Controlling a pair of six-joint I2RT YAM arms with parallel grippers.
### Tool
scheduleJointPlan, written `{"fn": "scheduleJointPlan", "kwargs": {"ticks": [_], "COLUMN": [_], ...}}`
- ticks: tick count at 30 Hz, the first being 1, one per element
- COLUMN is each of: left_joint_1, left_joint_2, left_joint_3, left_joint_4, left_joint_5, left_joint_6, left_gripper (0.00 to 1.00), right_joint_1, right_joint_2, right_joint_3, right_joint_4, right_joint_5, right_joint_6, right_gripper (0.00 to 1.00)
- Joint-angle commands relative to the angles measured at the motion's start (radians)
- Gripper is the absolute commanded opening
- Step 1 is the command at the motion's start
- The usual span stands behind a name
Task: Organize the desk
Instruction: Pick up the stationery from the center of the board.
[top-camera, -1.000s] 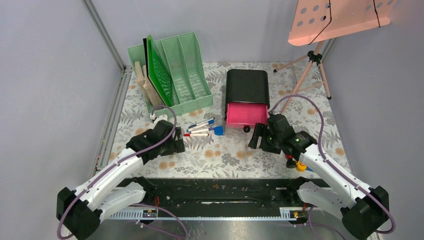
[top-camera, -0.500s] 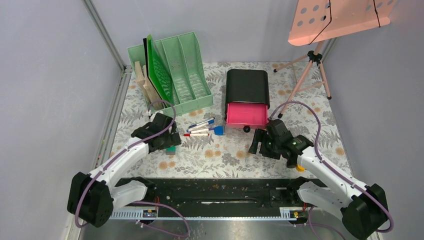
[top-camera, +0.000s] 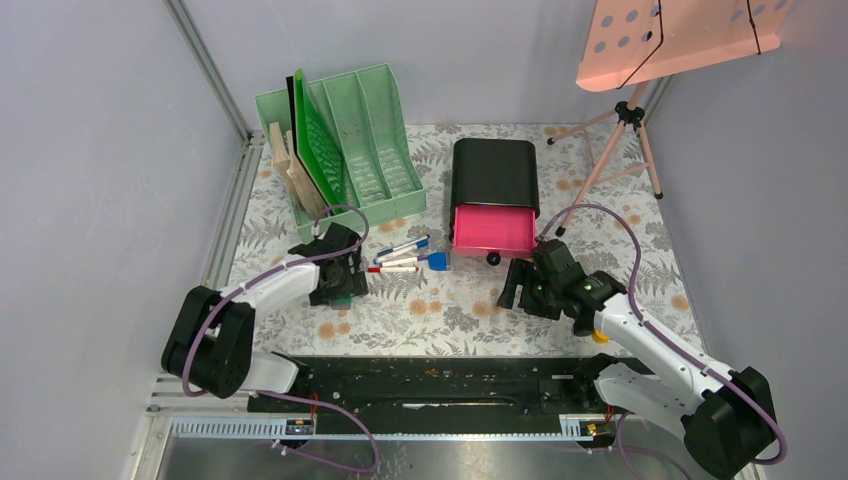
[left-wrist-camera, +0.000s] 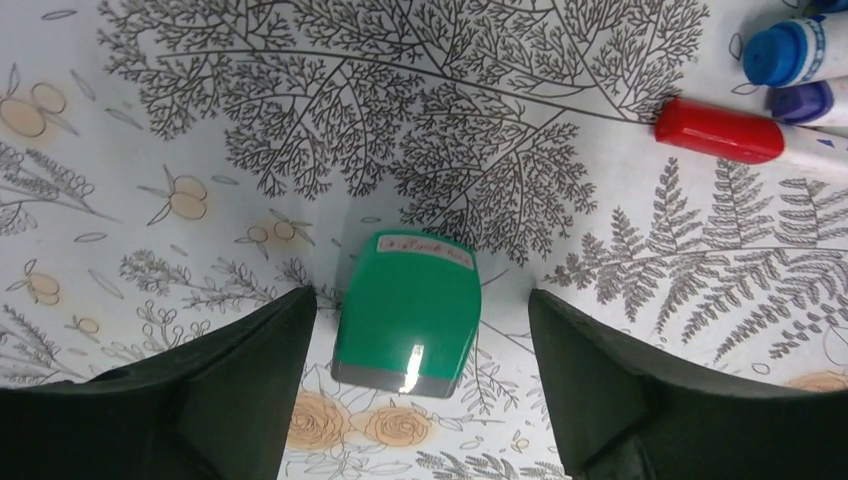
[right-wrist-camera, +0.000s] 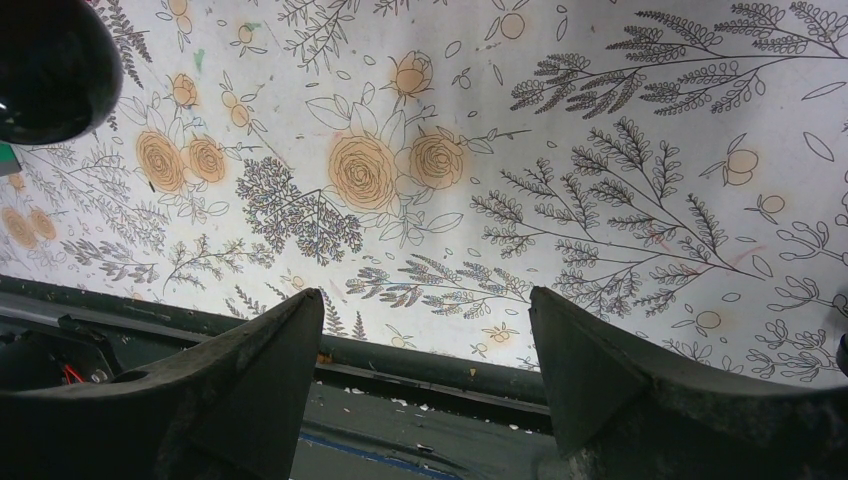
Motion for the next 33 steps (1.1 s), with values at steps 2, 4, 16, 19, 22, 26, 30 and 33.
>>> {"fn": "scheduleJointPlan", "kwargs": {"ticks": [2, 4, 16, 19, 22, 26, 30, 33], "left_joint_1": [0.007, 0.006, 0.006, 0.006, 0.005, 0.0, -0.001, -0.003], "left_joint_2": [0.051, 0.056, -0.028, -0.056, -0.093, -0.174, -0.298, -0.397], "left_joint_3": [0.003, 0.002, -0.042, -0.044, -0.052, -0.079, -0.123, -0.156], "left_joint_4": [0.062, 0.062, 0.044, 0.037, 0.037, 0.047, 0.078, 0.119], "left_joint_5": [0.031, 0.033, 0.063, 0.096, 0.132, 0.188, 0.285, 0.366], "left_joint_6": [0.012, 0.013, 0.001, 0.002, 0.004, 0.006, -0.008, -0.028], "left_gripper": [0.66, 0.55, 0.16, 0.07, 0.0, 0.0, 0.0, 0.0], "right_joint_1": [0.005, 0.004, 0.005, 0.005, 0.005, 0.004, 0.005, 0.005], "right_joint_2": [-0.007, -0.005, -0.004, -0.018, -0.036, -0.051, -0.067, -0.093], "right_joint_3": [0.004, 0.007, 0.021, 0.029, 0.031, 0.027, 0.018, 0.012], "right_joint_4": [0.018, 0.017, 0.017, 0.0, -0.019, -0.038, -0.059, -0.075], "right_joint_5": [0.003, 0.003, -0.009, 0.003, 0.015, 0.016, 0.048, 0.061], "right_joint_6": [0.008, 0.006, 0.002, -0.002, -0.009, -0.016, -0.014, -0.011], "right_gripper": [0.82, 0.82, 0.83, 0.91, 0.97, 1.0, 1.0, 0.99]}}
